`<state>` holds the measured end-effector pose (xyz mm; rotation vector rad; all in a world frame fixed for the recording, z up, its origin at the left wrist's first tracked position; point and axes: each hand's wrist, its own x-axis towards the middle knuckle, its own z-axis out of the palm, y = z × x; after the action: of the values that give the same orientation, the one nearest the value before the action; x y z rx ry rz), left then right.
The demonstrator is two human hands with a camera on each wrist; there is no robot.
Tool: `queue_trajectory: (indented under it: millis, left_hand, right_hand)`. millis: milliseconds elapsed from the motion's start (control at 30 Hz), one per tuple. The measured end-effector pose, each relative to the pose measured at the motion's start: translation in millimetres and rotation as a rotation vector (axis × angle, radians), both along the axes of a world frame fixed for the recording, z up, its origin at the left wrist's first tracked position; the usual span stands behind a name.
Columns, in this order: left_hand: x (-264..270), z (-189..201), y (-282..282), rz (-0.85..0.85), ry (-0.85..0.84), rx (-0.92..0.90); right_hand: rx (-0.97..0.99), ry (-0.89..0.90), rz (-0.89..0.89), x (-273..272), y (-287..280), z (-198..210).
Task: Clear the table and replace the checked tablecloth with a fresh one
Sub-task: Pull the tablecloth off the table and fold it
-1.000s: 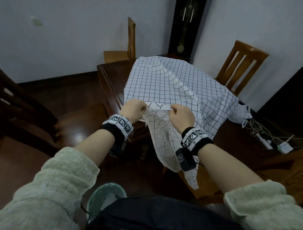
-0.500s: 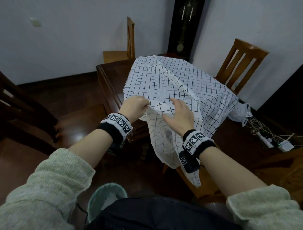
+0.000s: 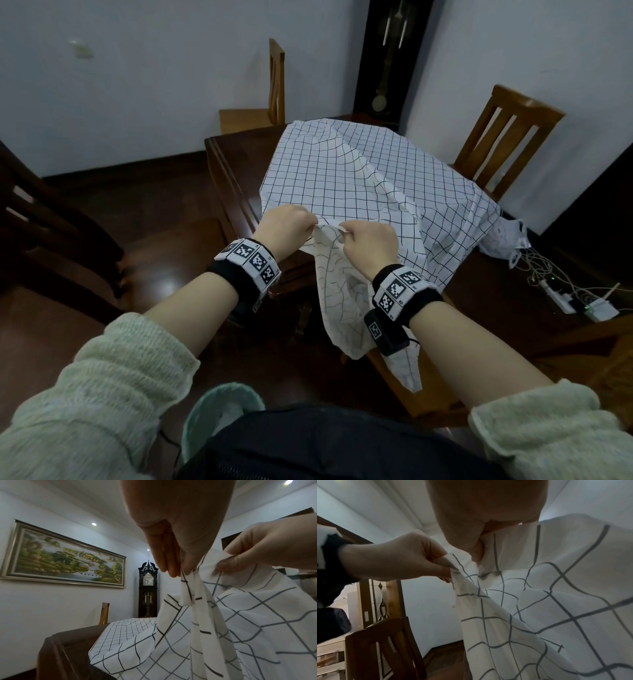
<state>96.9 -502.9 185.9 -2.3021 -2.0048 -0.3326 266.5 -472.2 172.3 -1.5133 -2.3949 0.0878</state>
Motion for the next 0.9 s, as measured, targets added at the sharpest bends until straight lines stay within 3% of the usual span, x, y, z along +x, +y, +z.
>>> queue_trajectory:
  millis: [200, 367, 500, 900]
  left_hand:
    - [-2, 5, -1, 0.028, -0.034, 0.032]
    - [7, 17, 0, -0.031, -0.062, 0.09]
    - [25, 30, 4, -0.12, -0.062, 0.105]
    - [43, 33, 17, -0.209, -0.052, 0.161]
  right_hand:
    - [0.056, 0.002, -0.02, 2, 0, -2]
    - [0.024, 0.137, -0.039, -4, -8, 4]
    - [-0.068, 0.027, -0.108, -11, -8, 7]
    - [-0.01, 0.083, -0.27, 14, 1, -9]
